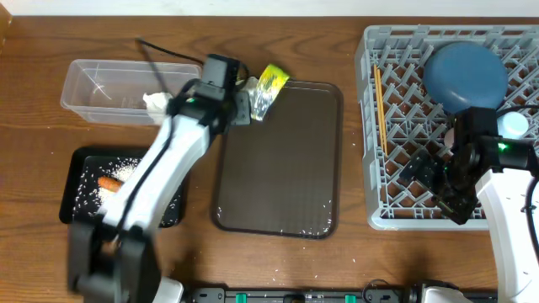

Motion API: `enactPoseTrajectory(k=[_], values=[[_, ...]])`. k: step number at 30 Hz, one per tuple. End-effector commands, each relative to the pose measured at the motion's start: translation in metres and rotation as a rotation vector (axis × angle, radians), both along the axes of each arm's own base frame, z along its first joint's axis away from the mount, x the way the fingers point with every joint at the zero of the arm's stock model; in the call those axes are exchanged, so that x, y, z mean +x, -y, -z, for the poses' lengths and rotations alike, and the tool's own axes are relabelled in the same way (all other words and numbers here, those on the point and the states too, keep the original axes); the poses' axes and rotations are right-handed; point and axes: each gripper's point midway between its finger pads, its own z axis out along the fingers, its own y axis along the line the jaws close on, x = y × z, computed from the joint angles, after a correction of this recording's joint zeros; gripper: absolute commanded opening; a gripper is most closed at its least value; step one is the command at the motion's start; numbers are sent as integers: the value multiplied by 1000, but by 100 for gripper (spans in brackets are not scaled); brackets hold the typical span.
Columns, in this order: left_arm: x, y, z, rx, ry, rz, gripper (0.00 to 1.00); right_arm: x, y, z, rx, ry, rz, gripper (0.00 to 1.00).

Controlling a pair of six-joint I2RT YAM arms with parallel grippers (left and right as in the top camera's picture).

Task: Sort waste into correct bins and load items into the dishwasher rack
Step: 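Lower the wrapper into the clear plastic bin and release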

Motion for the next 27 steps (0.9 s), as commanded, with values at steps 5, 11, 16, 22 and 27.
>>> enactPoseTrajectory(k=[5, 11, 16, 22, 27], values=[[-11, -33, -100, 23, 274, -117, 6, -1, 1, -1, -3, 6, 18, 99], [-14, -94, -127, 130, 371, -373, 6, -1, 1, -1, -3, 6, 18, 99], [-5, -143, -107, 127, 328, -577, 6, -1, 1, -1, -3, 6, 18, 99], [18, -187, -64, 136, 262, -720, 6, -1, 1, -1, -3, 6, 18, 99], [39, -205, -37, 147, 251, -760, 48, -1, 1, -1, -3, 6, 18, 99]])
